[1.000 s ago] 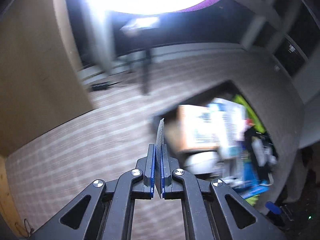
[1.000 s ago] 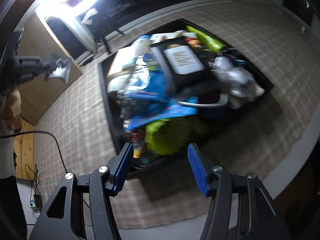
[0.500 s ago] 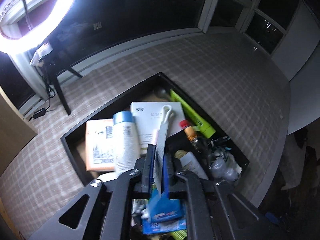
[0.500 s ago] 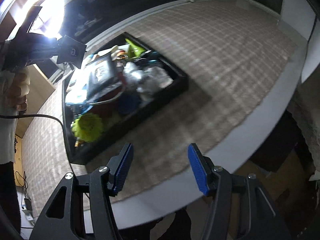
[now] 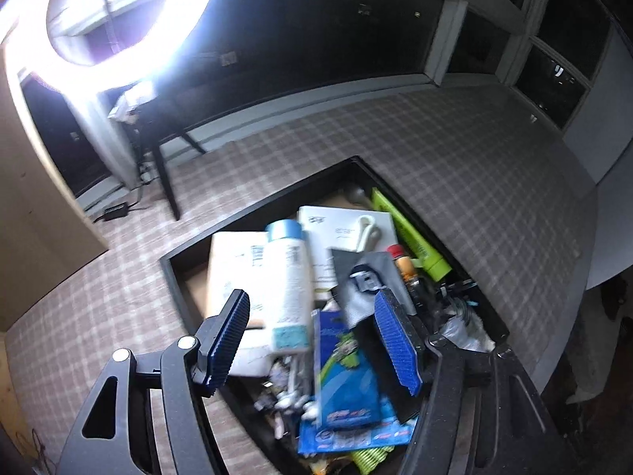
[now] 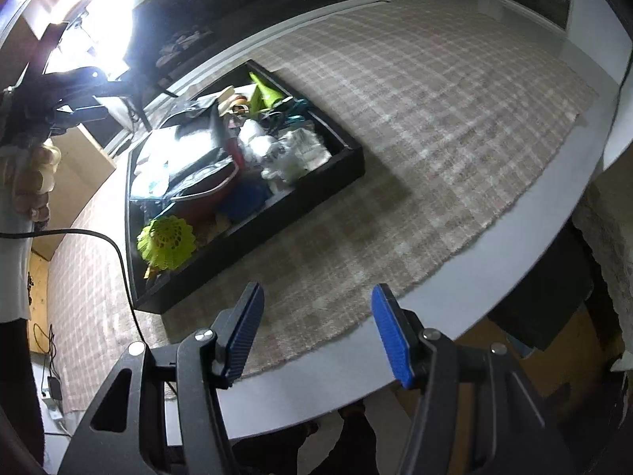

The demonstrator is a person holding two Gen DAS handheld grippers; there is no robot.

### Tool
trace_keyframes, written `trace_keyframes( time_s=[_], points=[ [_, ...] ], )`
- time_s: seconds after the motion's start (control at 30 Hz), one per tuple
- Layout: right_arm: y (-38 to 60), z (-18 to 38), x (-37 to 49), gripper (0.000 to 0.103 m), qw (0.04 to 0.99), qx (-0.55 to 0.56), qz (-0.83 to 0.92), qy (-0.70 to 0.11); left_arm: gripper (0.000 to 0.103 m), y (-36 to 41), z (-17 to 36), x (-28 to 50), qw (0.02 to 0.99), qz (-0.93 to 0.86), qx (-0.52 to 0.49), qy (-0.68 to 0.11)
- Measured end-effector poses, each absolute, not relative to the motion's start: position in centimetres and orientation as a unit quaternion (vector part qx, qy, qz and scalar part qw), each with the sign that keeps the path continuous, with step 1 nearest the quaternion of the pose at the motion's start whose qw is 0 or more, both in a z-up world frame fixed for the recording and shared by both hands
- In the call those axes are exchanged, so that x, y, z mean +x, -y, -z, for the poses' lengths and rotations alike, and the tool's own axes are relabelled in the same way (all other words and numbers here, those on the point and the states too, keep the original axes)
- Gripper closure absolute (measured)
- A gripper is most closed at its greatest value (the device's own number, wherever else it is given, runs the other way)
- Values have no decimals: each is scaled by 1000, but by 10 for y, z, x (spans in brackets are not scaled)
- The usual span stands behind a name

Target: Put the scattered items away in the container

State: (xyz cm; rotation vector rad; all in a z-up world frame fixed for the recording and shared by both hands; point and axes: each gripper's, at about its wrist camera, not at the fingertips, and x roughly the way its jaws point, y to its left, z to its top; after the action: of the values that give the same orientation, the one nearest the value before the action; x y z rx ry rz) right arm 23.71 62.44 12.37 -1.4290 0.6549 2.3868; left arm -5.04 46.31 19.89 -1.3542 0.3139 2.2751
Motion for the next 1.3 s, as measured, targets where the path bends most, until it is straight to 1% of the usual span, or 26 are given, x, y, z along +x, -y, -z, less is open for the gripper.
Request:
trace_keyframes(
  time_s=[0.2,0.37,0.47,0.53,0.8,0.87,1.07,1.13,1.3],
  points=[
    [-599,-130,213,47,103,-499,-835,-207,39,-404,-206,-34,197,-847,-483,-104],
    [-561,-135,184,47,60,-503,-842,-184,38,-331,-209,-18,156,-860,-480,-75],
    [-529,-138,165,47,31,-505,-846,-167,37,-286,-208,-9,129,-867,-477,-59],
    [-506,-140,150,47,11,-506,-849,-154,32,-257,-207,-3,106,-873,-473,-51],
    [-401,-144,100,47,-55,-492,-864,-94,30,-146,-187,11,28,-877,-480,-13],
    [-378,-143,90,47,-68,-489,-865,-90,30,-120,-181,14,7,-877,-480,-3],
    [-313,-140,65,47,-88,-477,-872,-64,30,-70,-160,23,-20,-876,-481,14],
    [-293,-136,57,47,-94,-476,-873,-55,28,-59,-152,25,-28,-874,-485,15],
    [-264,-122,45,47,-104,-488,-865,-51,27,-35,-134,27,-35,-862,-504,36]
  ],
)
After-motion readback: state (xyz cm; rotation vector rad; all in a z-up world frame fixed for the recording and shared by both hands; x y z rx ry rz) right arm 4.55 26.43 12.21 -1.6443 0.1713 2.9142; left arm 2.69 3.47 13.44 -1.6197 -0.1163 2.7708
